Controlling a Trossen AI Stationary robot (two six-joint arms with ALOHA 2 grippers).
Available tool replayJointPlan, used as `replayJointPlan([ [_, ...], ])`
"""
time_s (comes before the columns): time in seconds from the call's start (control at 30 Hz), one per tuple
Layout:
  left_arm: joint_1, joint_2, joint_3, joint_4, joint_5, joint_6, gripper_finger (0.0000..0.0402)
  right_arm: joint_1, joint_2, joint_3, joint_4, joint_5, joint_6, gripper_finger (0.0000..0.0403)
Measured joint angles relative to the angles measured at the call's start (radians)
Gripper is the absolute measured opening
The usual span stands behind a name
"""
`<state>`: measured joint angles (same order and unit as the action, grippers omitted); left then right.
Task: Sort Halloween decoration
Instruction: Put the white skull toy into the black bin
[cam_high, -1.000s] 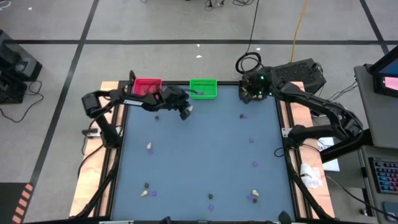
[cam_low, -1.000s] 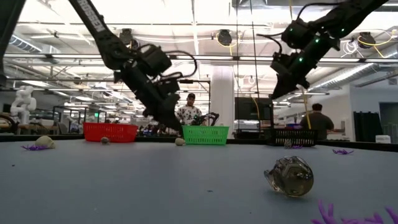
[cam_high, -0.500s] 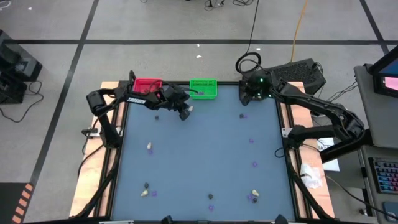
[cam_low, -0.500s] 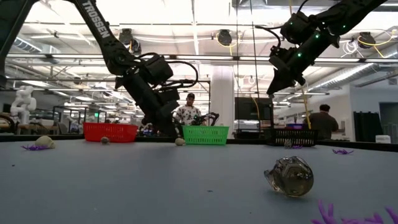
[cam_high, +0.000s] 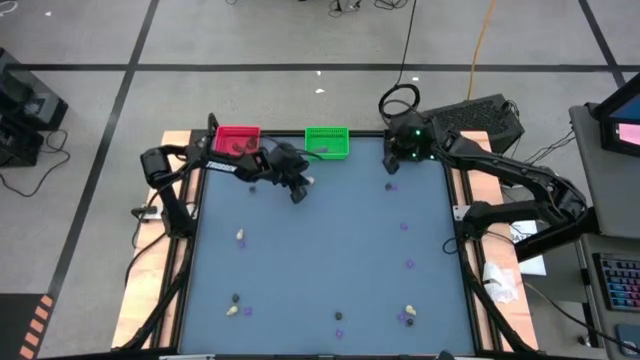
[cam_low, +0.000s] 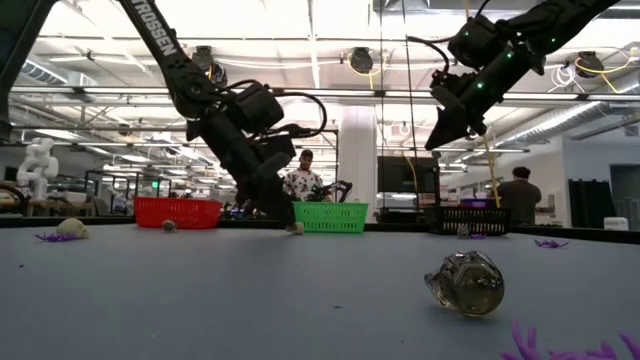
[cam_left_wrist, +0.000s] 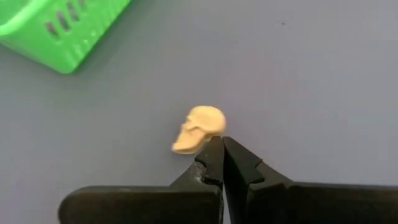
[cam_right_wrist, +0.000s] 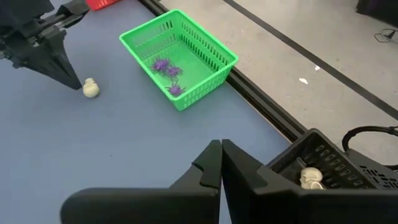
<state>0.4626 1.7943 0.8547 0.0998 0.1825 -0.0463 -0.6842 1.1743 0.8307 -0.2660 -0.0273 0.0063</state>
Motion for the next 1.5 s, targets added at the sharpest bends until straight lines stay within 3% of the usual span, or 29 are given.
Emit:
replayJointPlan([
  [0.2,-0.027,-0.038,-0.002,-0.014,-0.018,0.085,0.0,0.041,0.0,0.0,-0.001,0.0,-0.002,0.0],
  [0.43,0.046,-0.109,0.006,-0.054,-0.006,0.207,0.0003,0.091,0.0,0.0,-0.007,0.0,-0.023,0.0],
  [0.77,0.088,-0.032,0.018,-0.05,0.001,0.263,0.0071,0.117,0.0,0.0,0.008,0.0,-0.023,0.0],
  [0.93,0.066,0.019,0.043,-0.051,0.003,0.27,0.0053,0.129,0.0,0.0,0.007,0.0,-0.019,0.0],
  [1.17,0.02,0.031,0.049,-0.049,0.101,0.297,0.0004,0.182,0.014,0.0,0.008,-0.024,-0.021,0.0],
  [1.43,-0.027,0.031,0.049,-0.006,0.1,0.298,0.0,0.274,0.156,-0.001,0.112,-0.031,-0.003,0.0029],
  [1.5,-0.04,0.031,0.049,0.0,0.034,0.289,0.0,0.292,0.196,-0.001,0.153,-0.028,0.006,0.0047],
])
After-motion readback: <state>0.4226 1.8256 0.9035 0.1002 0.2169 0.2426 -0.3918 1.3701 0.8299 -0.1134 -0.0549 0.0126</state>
